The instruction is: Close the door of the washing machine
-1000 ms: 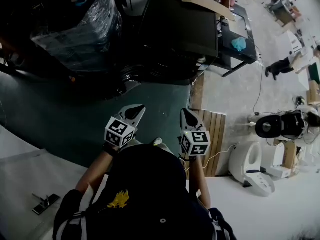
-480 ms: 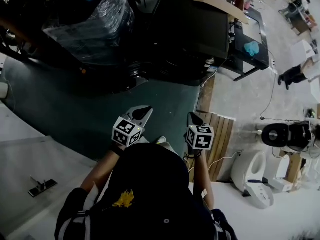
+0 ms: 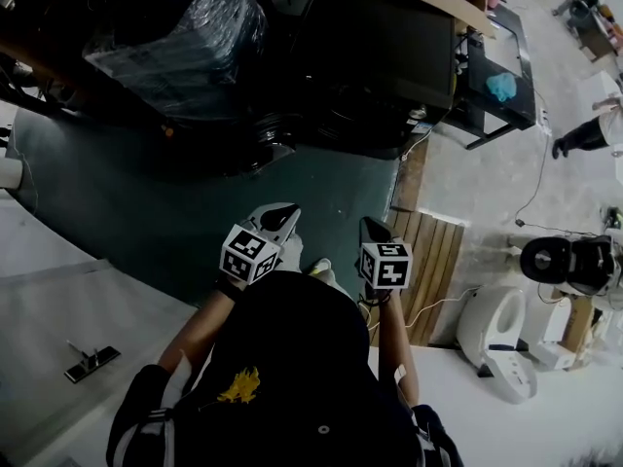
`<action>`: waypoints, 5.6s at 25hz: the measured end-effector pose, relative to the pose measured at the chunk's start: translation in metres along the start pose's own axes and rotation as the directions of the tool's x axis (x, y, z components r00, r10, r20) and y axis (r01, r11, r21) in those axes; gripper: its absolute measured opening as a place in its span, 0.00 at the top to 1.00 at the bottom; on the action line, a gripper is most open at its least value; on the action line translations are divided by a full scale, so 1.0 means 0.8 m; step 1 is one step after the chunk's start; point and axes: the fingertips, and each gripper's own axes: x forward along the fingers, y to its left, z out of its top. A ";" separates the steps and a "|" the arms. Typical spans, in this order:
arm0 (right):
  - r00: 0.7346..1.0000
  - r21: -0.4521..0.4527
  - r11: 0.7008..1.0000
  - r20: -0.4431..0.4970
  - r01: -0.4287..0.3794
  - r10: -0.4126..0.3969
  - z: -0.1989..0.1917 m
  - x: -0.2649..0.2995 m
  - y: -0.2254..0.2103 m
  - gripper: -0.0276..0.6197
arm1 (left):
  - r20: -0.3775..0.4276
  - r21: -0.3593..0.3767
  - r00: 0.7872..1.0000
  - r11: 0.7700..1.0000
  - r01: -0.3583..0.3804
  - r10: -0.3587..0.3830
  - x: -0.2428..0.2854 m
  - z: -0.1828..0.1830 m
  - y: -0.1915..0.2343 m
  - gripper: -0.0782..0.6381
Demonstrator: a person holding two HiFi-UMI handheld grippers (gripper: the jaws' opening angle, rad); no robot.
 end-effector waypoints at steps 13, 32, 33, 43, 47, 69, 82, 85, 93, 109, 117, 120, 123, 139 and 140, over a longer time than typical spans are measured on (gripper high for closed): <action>0.996 -0.035 0.996 -0.017 0.084 -0.085 0.089 0.048 0.027 0.92 | 0.027 -0.005 0.998 0.999 0.054 -0.054 0.047 0.058 0.136 0.86; 0.988 -0.076 0.992 -0.101 0.106 -0.113 0.109 0.158 0.137 0.92 | -0.066 -0.034 0.998 0.999 0.000 -0.002 0.061 -0.009 0.344 0.86; 0.989 -0.075 0.992 -0.098 0.100 -0.107 0.108 0.162 0.140 0.92 | -0.068 -0.038 0.998 0.999 -0.007 0.005 0.061 -0.014 0.351 0.86; 0.990 -0.157 0.985 -0.114 0.067 -0.086 0.100 0.182 0.145 0.92 | -0.029 0.044 0.994 0.993 -0.105 0.107 0.072 -0.066 0.400 0.86; 0.992 -0.179 0.980 -0.075 0.086 -0.101 0.114 0.177 0.139 0.92 | -0.051 0.069 0.989 0.989 -0.133 0.136 0.093 -0.086 0.434 0.86; 0.952 0.013 0.962 -0.151 0.272 -0.267 0.050 0.119 0.077 0.92 | -0.535 0.037 0.837 0.993 -0.113 0.115 0.208 -0.245 0.589 0.53; 0.963 -0.028 0.976 -0.156 0.218 -0.220 0.061 0.141 0.096 0.92 | -0.507 -0.027 0.852 0.986 -0.165 0.129 0.193 -0.252 0.588 0.55; 0.967 -0.024 0.978 -0.148 0.208 -0.209 0.067 0.144 0.098 0.92 | -0.519 -0.023 0.847 0.989 -0.149 0.115 0.190 -0.256 0.581 0.57; 0.970 -0.005 0.980 -0.141 0.198 -0.197 0.059 0.146 0.092 0.92 | -0.529 -0.072 0.846 0.989 -0.128 0.071 0.191 -0.263 0.552 0.61; 0.973 0.067 0.976 -0.113 0.209 -0.201 0.048 0.133 0.082 0.92 | -0.585 -0.057 0.811 0.996 -0.075 0.028 0.191 -0.282 0.488 0.61; 0.979 0.091 0.976 -0.083 0.196 -0.189 0.051 0.139 0.074 0.92 | -0.569 -0.065 0.821 0.993 -0.102 0.047 0.209 -0.294 0.449 0.61; 0.979 0.091 0.976 -0.081 0.196 -0.189 0.047 0.140 0.076 0.92 | -0.545 -0.139 0.838 0.981 -0.133 0.036 0.210 -0.296 0.437 0.61; 0.977 0.106 0.973 -0.085 0.206 -0.198 0.042 0.135 0.074 0.92 | -0.514 -0.218 0.857 0.960 -0.173 0.038 0.207 -0.296 0.428 0.61; 0.971 0.163 0.958 -0.093 0.235 -0.222 0.029 0.122 0.047 0.92 | -0.576 -0.225 0.818 0.960 -0.168 0.009 0.242 -0.312 0.353 0.61; 0.970 0.166 0.957 -0.091 0.237 -0.225 0.028 0.121 0.045 0.92 | -0.577 -0.227 0.817 0.960 -0.162 0.001 0.245 -0.312 0.348 0.61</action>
